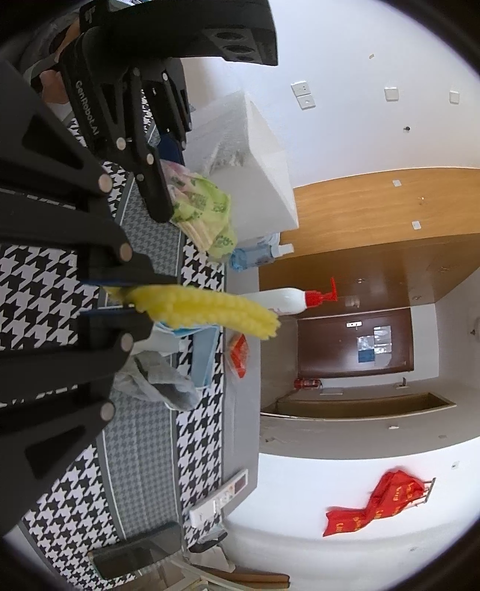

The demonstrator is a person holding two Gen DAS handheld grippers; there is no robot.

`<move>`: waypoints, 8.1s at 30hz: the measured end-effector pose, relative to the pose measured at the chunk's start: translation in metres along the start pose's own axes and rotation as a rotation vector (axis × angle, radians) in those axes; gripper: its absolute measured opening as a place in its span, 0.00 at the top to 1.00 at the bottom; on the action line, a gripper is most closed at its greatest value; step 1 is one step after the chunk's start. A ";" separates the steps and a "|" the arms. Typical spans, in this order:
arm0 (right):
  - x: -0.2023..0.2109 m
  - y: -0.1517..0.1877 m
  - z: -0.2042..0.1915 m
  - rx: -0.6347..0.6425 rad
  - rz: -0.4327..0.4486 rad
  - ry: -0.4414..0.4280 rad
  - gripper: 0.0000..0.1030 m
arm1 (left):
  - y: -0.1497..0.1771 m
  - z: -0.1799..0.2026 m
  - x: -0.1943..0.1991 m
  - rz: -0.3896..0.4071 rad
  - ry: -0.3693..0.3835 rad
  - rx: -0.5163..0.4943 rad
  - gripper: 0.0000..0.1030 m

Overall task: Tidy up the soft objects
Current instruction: 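Lift both held items and carry them over the white foam box, then open the left tool over the box while the right tool releases the yellow sleeve inside, then withdraw both open tools from the foam box back toward the table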

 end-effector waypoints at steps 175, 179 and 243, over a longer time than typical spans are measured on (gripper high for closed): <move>-0.114 -0.133 -0.147 0.214 -0.006 -0.204 0.45 | -0.058 -0.205 0.112 0.271 -0.505 0.217 0.01; -0.111 -0.132 -0.146 0.205 -0.007 -0.207 0.44 | -0.059 -0.206 0.111 0.267 -0.503 0.218 0.01; -0.001 -0.082 -0.041 0.093 0.168 -0.137 0.00 | -0.057 -0.083 0.101 0.320 -0.383 0.128 0.01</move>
Point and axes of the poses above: each gripper's, at about its wrist camera, not at the fingertips, and x roughly against the way its jaws point, z to its right, y to its underside, the point moved 7 cm from there along -x, roughly the way its jaws point, and after that the axes turned 6 degrees about x, right-handed, at the moved point
